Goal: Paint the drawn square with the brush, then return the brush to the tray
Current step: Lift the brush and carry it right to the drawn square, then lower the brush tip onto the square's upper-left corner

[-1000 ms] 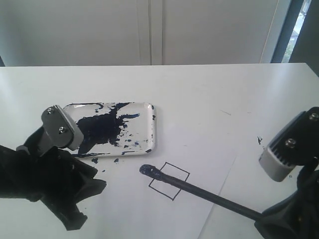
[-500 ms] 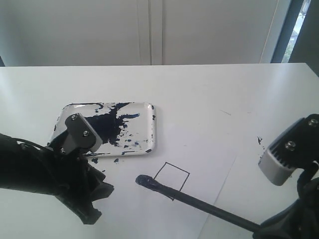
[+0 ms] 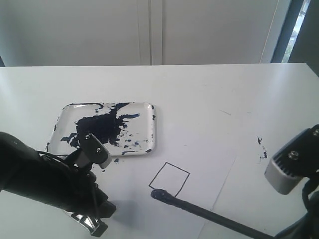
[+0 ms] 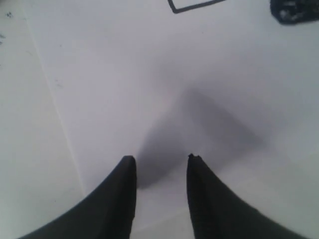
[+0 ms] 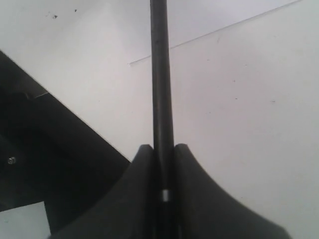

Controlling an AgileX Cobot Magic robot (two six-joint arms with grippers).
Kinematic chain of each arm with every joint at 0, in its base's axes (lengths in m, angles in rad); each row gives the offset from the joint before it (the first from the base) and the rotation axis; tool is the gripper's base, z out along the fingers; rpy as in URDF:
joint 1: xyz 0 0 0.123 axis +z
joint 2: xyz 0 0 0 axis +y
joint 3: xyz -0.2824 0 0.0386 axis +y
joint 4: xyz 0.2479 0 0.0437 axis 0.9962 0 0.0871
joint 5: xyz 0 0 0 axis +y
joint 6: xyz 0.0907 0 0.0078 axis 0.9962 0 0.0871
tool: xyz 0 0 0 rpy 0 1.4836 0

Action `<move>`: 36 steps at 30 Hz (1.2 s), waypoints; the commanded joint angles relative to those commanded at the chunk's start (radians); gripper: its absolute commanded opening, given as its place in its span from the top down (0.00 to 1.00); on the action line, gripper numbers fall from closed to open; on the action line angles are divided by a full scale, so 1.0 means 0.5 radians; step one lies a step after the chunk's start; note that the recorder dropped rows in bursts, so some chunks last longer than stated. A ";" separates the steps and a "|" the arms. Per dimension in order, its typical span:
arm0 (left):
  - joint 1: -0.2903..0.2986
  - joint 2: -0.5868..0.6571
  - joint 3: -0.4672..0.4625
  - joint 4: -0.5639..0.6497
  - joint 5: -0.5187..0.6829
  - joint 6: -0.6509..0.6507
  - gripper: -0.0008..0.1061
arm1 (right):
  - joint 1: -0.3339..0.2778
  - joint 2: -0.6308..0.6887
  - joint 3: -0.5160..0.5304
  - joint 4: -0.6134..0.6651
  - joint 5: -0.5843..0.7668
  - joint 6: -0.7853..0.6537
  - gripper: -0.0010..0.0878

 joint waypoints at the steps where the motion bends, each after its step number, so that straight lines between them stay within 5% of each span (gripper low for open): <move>1: 0.000 0.000 0.000 0.000 0.003 0.000 0.61 | 0.000 0.000 0.000 -0.019 -0.023 0.000 0.99; 14: -0.009 0.003 0.004 0.007 -0.018 0.111 0.61 | 0.000 0.193 0.000 -0.071 -0.191 0.000 0.99; 24: -0.223 0.003 0.015 0.092 -0.333 0.120 0.61 | 0.000 0.194 0.000 -0.075 -0.184 0.000 0.99; 36: -0.234 0.003 0.052 0.093 -0.378 0.120 0.61 | 0.000 0.194 0.000 -0.131 -0.154 0.006 0.99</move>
